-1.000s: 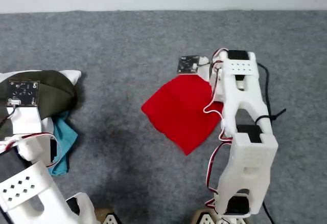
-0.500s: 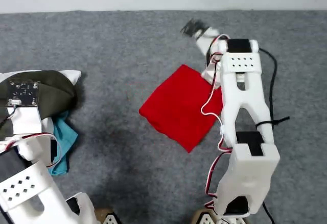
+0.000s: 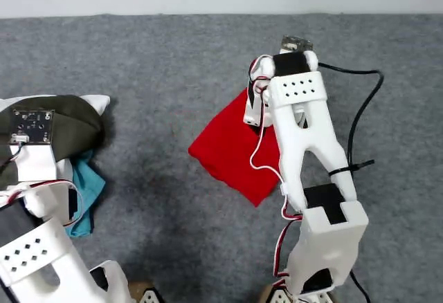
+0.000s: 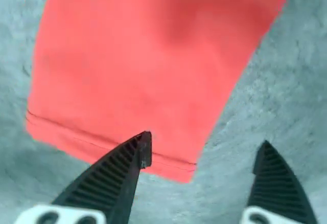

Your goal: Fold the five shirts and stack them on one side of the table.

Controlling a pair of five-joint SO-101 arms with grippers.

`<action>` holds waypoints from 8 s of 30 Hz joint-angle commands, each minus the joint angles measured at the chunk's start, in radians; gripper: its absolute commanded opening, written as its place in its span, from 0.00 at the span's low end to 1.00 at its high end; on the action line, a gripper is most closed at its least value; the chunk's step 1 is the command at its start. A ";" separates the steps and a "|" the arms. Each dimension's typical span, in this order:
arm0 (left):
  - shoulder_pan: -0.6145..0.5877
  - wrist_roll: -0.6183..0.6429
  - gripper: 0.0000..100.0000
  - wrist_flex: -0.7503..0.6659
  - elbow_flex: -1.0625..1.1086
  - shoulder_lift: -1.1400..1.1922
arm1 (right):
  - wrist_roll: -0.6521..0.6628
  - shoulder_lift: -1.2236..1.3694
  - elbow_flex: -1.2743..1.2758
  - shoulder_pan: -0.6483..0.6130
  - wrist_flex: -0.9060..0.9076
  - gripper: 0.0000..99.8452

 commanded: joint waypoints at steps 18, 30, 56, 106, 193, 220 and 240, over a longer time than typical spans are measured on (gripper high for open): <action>-0.002 0.002 0.08 -0.003 -0.005 -0.008 | -0.115 0.348 0.064 -0.001 -0.398 0.39; -0.002 0.002 0.08 -0.003 -0.005 -0.008 | 0.040 0.443 -0.015 0.059 -0.377 0.04; 0.002 0.003 0.08 0.003 -0.005 -0.014 | 1.295 0.280 -0.046 0.839 -0.483 0.01; 0.003 0.005 0.08 -0.002 -0.005 -0.015 | 1.195 0.096 0.051 0.917 -0.005 0.01; 0.810 0.232 0.01 -0.436 -0.452 0.316 | 1.105 -0.745 0.760 0.855 0.042 0.01; 1.049 0.244 0.17 -0.451 -1.377 1.376 | 1.105 -0.743 0.758 0.776 0.039 0.01; 0.829 0.103 0.15 0.086 -1.452 1.338 | 0.962 -0.733 0.758 0.119 -0.182 0.01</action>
